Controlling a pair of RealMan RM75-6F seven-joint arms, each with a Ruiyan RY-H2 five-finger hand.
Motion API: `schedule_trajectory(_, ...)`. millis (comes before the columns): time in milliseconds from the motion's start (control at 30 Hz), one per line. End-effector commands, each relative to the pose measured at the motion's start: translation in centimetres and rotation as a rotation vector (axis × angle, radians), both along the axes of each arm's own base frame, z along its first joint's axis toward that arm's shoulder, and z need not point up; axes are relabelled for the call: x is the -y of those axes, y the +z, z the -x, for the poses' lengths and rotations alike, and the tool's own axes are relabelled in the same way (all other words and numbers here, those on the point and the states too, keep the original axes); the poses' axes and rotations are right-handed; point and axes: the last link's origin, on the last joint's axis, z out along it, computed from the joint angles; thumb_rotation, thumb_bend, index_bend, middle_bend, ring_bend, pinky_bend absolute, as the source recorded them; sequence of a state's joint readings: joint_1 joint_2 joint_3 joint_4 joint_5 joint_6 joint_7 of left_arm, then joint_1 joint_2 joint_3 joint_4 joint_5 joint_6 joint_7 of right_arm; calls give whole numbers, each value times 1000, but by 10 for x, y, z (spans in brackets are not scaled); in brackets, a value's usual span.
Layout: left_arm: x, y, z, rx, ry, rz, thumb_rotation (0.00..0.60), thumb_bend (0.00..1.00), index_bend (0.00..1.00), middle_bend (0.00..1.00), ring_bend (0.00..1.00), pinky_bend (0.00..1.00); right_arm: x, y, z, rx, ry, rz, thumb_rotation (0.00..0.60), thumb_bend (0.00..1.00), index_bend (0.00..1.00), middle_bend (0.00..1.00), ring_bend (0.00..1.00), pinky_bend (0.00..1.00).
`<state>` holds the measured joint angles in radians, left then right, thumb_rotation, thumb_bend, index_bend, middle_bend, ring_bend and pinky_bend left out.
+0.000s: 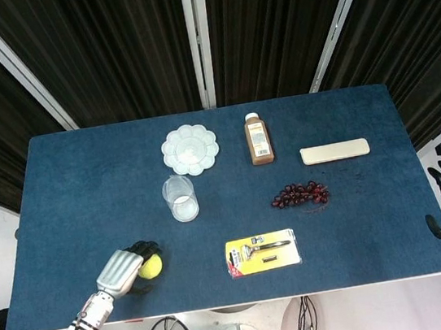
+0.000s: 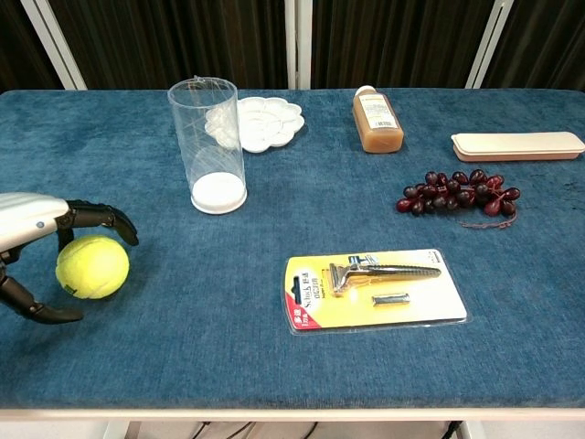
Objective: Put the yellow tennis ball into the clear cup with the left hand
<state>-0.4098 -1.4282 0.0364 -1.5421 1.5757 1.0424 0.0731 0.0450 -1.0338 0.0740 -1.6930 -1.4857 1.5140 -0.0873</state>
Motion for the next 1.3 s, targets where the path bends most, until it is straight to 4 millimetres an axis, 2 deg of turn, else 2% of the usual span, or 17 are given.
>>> schedule_trajectory(33, -2, -1, -1, 14, -7, -28, 600, 186, 361, 310, 334, 679, 0, 0, 0, -1, 0, 0, 600, 296, 0, 0, 0, 0)
schedule_trajectory(167, -5, 0, -2, 41, -29, -83, 600, 200, 461, 431, 472, 818, 0, 0, -1, -3, 1, 1, 600, 296, 0, 0, 0, 0)
schedule_trajectory(267, -8, 1, -2, 50, -49, -118, 600, 211, 529, 513, 553, 877, 1, 0, -1, -4, 1, 1, 600, 295, 0, 0, 0, 0)
schedule_trajectory(367, -10, 6, -3, 63, -61, -139, 600, 220, 560, 549, 582, 898, 1, 0, -1, -4, 1, 2, 600, 296, 0, 0, 0, 0)
schedule_trajectory(467, -17, 19, -10, 88, -77, -184, 600, 222, 566, 554, 585, 902, 1, 1, -2, -7, 4, 3, 600, 295, 0, 0, 0, 0)
schedule_trajectory(567, -34, 46, -22, 117, -104, -278, 600, 222, 566, 554, 585, 902, 2, 2, -4, -11, 10, 6, 600, 295, 0, 0, 0, 0)
schedule_trajectory(700, -58, 80, -49, 134, -178, -391, 600, 221, 569, 557, 585, 902, 3, 3, -6, -11, 12, 7, 600, 296, 0, 0, 0, 0)
schedule_trajectory(833, -82, 97, -74, 165, -202, -441, 600, 222, 576, 562, 590, 902, 4, 2, -8, -10, 17, 6, 600, 296, 0, 0, 0, 0)
schedule_trajectory(967, -99, 95, -93, 202, -220, -423, 600, 212, 576, 560, 590, 901, 5, 2, -8, -14, 13, 7, 600, 296, 0, 0, 0, 0)
schedule_trajectory(1100, -108, 76, -108, 243, -215, -362, 600, 179, 572, 555, 590, 899, 7, 1, -8, -14, 13, 4, 600, 297, 0, 0, 0, 0)
schedule_trajectory(1300, -120, 55, -119, 241, -200, -346, 600, 156, 567, 549, 587, 897, 6, 1, -7, -12, 14, 4, 600, 296, 0, 0, 0, 0)
